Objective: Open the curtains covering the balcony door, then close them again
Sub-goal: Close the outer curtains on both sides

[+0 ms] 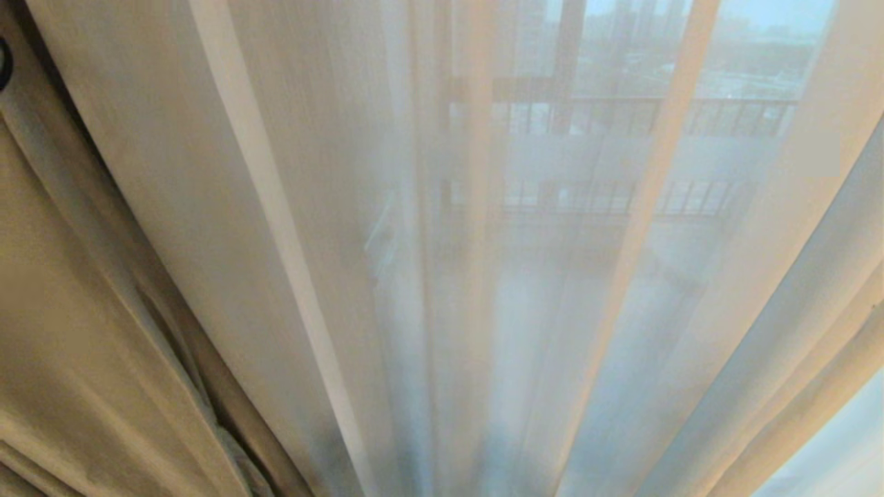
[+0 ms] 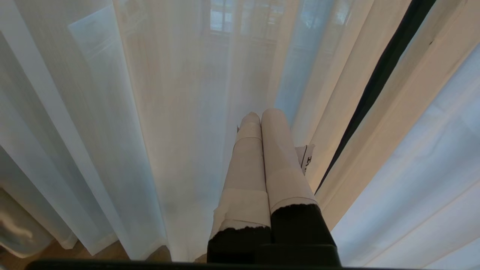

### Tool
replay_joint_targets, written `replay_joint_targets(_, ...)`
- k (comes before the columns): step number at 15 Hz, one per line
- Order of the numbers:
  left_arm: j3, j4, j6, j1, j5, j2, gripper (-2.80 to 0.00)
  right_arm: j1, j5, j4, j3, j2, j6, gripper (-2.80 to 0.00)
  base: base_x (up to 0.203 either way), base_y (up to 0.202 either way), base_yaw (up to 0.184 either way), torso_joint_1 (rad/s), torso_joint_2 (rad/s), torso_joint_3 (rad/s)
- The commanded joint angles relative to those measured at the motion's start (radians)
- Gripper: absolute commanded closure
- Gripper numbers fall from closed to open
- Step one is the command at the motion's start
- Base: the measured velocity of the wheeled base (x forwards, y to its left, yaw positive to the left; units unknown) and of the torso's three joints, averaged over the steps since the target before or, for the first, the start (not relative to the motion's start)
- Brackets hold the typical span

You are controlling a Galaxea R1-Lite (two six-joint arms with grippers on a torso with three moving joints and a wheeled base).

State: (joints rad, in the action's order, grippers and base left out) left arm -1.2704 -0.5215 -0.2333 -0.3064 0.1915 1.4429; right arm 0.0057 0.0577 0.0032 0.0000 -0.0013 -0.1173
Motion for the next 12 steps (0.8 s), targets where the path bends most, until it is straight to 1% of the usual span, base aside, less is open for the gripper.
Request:
replay_joint_targets(1, 0.003, -0.003, -0.001, 0.045, -0.006, -0.012, 0.00, 0.000, 0.001, 0.000, 0.000, 0.001, -0.001, 0.00, 0.000, 0.000, 0.000, 0.000, 0.00, 0.000)
replay_joint_targets(4, 0.009, -0.002, 0.000, 0.100, -0.020, -0.023, 0.00, 0.000, 0.001, 0.000, 0.000, 0.001, -0.001, 0.00, 0.000, 0.000, 0.000, 0.000, 0.00, 0.000)
replay_joint_targets(8, 0.035, -0.002, 0.000, 0.155, -0.026, -0.040, 0.00, 0.000, 0.001, 0.000, 0.000, 0.001, -0.001, 0.00, 0.000, 0.000, 0.000, 0.000, 0.00, 0.000)
replay_joint_targets(12, 0.054, -0.002, 0.002, 0.231, -0.075, -0.052, 0.00, 0.000, 0.001, 0.000, 0.000, 0.001, -0.001, 0.00, 0.000, 0.000, 0.000, 0.000, 0.00, 0.000)
